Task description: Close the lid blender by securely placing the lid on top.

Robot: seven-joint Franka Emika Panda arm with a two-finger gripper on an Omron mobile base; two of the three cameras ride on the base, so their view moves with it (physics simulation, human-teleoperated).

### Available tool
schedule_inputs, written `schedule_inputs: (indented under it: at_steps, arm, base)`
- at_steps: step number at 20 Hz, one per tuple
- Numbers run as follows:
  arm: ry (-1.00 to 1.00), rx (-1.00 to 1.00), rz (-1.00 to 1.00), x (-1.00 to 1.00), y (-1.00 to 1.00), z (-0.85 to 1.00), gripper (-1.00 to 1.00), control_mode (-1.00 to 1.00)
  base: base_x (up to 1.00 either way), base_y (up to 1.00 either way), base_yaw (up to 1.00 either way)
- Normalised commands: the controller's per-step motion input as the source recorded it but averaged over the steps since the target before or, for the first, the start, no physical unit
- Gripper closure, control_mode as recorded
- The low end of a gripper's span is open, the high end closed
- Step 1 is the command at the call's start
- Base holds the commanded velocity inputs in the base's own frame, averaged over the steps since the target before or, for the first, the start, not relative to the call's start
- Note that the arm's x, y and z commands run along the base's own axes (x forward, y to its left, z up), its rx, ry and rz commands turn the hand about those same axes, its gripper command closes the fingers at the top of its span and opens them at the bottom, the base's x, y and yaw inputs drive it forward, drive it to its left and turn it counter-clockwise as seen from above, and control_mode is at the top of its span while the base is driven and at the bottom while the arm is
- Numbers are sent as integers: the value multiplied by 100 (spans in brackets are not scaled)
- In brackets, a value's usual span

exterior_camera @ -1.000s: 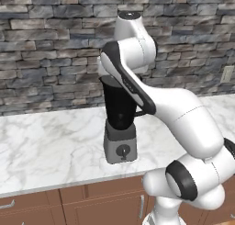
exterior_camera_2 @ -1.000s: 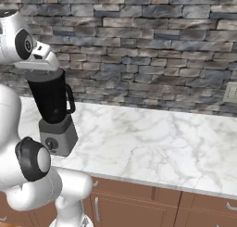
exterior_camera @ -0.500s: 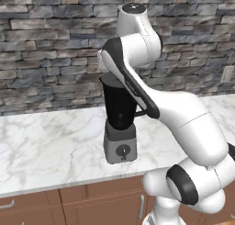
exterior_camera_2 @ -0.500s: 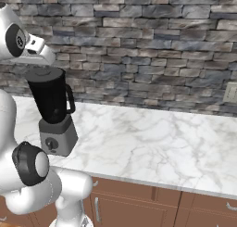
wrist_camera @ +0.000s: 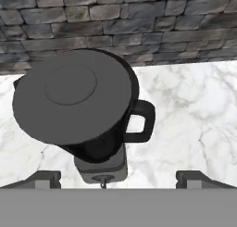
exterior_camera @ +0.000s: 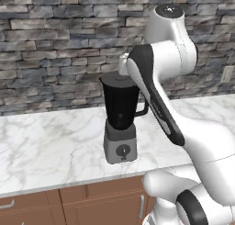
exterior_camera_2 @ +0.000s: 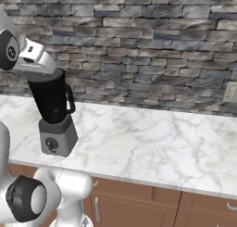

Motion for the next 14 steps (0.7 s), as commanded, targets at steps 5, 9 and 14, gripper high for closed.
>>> schedule_inputs:
  at_steps: [5, 9, 14]
  arm:
    - [0, 8, -5, 0, -100, 0, -100, -100]
    - [-1, 8, -1, -1, -74, 0, -100, -100]
    - [0, 0, 0, 0, 0, 0, -100, -100]
  base:
    - [0, 0, 0]
    - [0, 0, 0]
    - [0, 0, 0]
